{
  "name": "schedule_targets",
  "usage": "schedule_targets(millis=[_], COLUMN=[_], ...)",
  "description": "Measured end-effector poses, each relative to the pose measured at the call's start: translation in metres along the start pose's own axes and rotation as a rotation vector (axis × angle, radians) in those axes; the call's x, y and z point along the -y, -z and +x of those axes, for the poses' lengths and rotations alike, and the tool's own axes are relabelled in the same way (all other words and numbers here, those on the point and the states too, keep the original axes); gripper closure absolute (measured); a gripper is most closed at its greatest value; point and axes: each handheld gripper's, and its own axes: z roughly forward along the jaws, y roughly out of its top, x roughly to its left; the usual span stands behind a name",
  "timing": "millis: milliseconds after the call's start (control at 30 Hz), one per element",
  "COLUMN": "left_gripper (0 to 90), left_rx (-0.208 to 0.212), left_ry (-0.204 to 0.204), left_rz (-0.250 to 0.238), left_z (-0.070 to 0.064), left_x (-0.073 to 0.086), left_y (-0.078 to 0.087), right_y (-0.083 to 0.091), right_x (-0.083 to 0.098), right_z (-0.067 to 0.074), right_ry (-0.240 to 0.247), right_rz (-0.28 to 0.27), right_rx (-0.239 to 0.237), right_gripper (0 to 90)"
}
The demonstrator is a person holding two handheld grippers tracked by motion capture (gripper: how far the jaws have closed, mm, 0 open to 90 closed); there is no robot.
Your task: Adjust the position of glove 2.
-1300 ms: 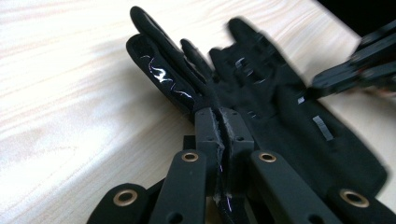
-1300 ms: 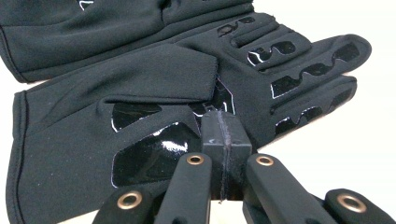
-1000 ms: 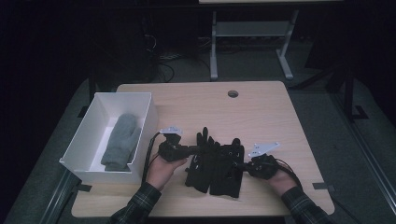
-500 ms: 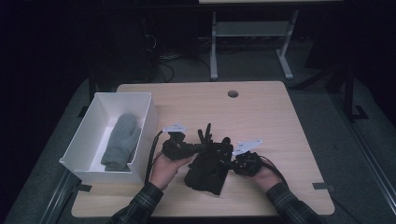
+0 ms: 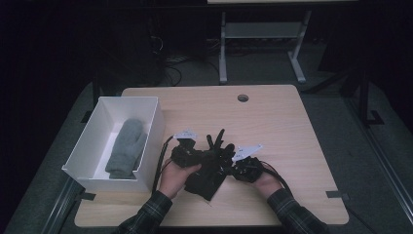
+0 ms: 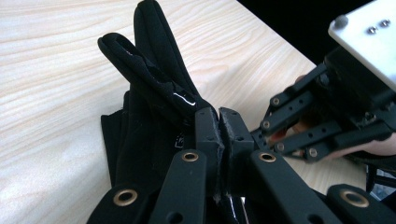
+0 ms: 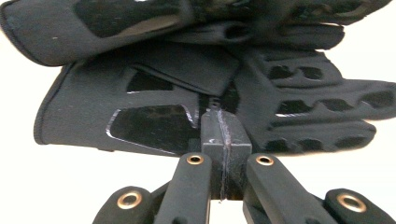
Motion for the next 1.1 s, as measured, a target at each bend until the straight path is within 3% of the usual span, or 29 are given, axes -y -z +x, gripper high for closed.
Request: schedule_targets(millis=[133, 200, 300, 433, 500, 567, 667, 733, 800, 933, 1100], left_gripper=[84.3, 67.6, 62.6, 65.1, 69.8, 77.8, 83.9, 81.3, 70.6, 54.6, 45.9], left_rx=[-0.021, -0.025, -0.026, -0.017, -0.033, -0.066, -0.151, -0.175, -0.203, -0.196, -0.177], left_ry=[-0.002, -0.011, -0.017, -0.034, -0.058, -0.101, -0.155, -0.155, -0.152, -0.116, -0.100], left_rz=[0.023, 0.034, 0.034, -0.003, -0.004, 0.018, 0.055, 0.075, 0.098, 0.121, 0.159], left_z=[-0.003, -0.004, -0.005, -0.004, -0.005, -0.005, -0.005, -0.004, -0.001, 0.003, 0.005], left_x=[0.004, 0.006, 0.006, 0.004, 0.004, 0.006, 0.013, 0.018, 0.025, 0.036, 0.043], left_y=[-0.007, -0.012, -0.013, -0.002, 0.004, 0.009, 0.015, 0.017, 0.019, 0.022, 0.020], right_y=[0.000, 0.001, 0.007, 0.023, 0.029, 0.034, 0.038, 0.040, 0.039, 0.036, 0.028], right_x=[0.002, 0.002, 0.003, 0.010, 0.012, 0.014, 0.013, 0.013, 0.012, 0.007, -0.005], right_z=[-0.003, -0.004, -0.006, -0.020, -0.025, -0.029, -0.031, -0.033, -0.033, -0.039, -0.057], right_ry=[-0.007, -0.005, -0.016, -0.053, -0.067, -0.078, -0.104, -0.112, -0.112, -0.127, -0.175], right_rz=[0.001, -0.002, -0.009, -0.019, -0.029, -0.051, -0.068, -0.082, -0.086, -0.096, -0.123], right_rx=[0.005, 0.007, 0.023, 0.067, 0.079, 0.082, 0.087, 0.085, 0.091, 0.122, 0.160], right_gripper=[90.0, 90.0, 90.0, 88.0, 86.5, 82.8, 74.7, 70.3, 65.2, 60.1, 59.2])
